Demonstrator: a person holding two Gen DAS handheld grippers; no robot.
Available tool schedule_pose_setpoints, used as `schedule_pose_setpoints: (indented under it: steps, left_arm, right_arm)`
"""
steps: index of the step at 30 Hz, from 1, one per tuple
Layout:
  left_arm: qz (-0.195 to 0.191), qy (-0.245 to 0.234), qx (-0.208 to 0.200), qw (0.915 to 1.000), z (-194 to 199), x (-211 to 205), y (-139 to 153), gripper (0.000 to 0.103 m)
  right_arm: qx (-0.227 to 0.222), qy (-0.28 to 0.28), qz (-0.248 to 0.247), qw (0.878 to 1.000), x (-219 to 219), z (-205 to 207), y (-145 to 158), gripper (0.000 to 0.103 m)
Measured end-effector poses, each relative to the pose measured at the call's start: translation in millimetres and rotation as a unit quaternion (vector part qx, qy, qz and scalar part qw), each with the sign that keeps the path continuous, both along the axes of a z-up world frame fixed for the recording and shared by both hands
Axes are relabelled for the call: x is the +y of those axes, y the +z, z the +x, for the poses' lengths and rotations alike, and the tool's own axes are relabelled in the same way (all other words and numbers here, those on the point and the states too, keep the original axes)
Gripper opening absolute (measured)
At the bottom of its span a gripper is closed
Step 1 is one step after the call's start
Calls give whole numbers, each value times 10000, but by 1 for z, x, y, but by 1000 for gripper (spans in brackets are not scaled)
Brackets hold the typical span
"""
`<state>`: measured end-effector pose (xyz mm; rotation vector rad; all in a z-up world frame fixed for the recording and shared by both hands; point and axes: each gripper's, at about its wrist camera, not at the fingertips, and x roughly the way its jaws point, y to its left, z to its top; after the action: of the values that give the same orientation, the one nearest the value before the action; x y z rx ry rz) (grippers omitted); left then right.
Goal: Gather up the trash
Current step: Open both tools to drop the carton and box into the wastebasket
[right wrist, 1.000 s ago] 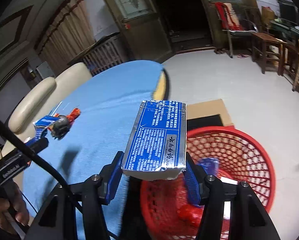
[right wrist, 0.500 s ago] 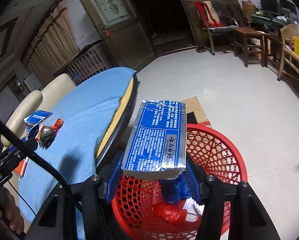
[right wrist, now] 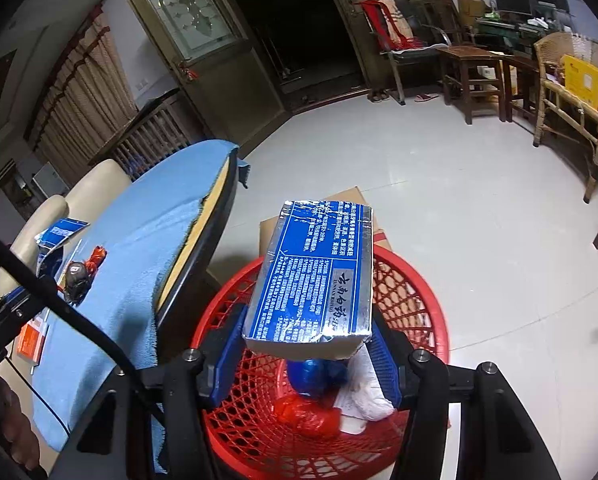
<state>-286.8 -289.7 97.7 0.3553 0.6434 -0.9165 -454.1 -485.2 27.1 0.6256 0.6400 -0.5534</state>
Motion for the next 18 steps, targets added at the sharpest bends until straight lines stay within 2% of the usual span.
schedule_pose_setpoints:
  steps: [18]
  left_arm:
    - [-26, -322, 2, 9995, -16, -7, 2, 66]
  right_arm:
    - [60, -38, 96, 9999, -4, -2, -7, 61]
